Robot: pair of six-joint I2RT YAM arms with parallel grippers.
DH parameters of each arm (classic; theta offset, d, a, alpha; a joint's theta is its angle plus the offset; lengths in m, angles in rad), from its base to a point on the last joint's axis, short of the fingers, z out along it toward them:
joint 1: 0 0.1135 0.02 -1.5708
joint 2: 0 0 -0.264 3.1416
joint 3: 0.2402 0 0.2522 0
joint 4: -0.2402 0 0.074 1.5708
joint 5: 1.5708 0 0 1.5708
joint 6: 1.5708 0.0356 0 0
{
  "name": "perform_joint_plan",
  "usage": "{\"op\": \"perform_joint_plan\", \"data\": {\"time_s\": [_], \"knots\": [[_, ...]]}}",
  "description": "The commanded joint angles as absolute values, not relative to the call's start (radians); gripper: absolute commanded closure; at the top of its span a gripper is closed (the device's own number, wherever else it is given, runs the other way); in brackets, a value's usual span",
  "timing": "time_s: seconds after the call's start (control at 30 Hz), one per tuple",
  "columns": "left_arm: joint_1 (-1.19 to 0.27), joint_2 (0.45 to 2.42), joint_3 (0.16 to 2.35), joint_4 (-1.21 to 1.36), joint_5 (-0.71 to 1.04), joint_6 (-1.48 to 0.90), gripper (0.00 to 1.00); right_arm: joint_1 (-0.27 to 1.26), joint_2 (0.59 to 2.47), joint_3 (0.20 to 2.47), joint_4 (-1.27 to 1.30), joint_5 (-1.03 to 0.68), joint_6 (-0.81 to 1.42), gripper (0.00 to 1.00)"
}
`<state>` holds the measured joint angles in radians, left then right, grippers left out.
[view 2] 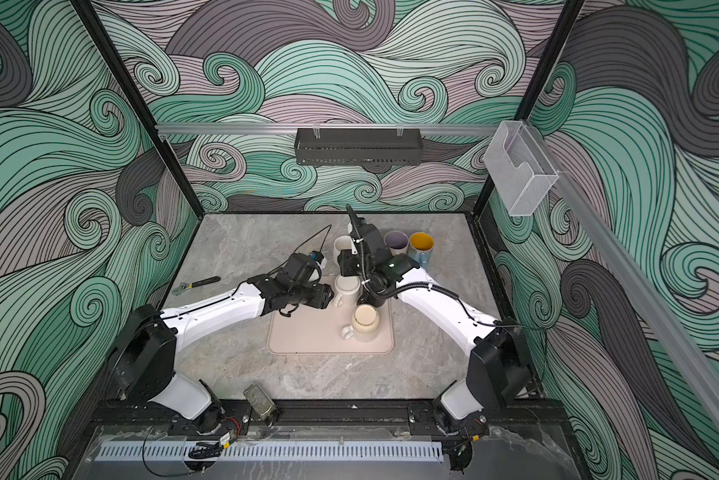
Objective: Turn the mug right side up
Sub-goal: 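Open the right gripper and lift it while the left gripper moves over the tray, then lower the left gripper onto the upside-down red-lined white mug and grasp it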
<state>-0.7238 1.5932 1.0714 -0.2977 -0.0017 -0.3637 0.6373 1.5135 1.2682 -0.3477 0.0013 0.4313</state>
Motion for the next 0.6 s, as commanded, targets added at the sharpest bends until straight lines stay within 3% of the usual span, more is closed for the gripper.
{"op": "perform_joint_plan", "data": {"time_s": [0.0, 0.33, 0.57], "knots": [[-0.743, 1.641, 1.127, -0.332, -0.022, -0.327, 0.35, 0.617, 1.485, 1.248, -0.33, 0.013, 0.449, 0.59], [-0.785, 1.745, 1.188, -0.341, -0.063, -0.321, 0.36, 0.597, 1.482, 1.203, -0.302, -0.013, 0.472, 0.58], [-0.792, 1.793, 1.226, -0.34, -0.063, -0.319, 0.46, 0.586, 1.476, 1.195, -0.302, -0.026, 0.471, 0.59]]}}
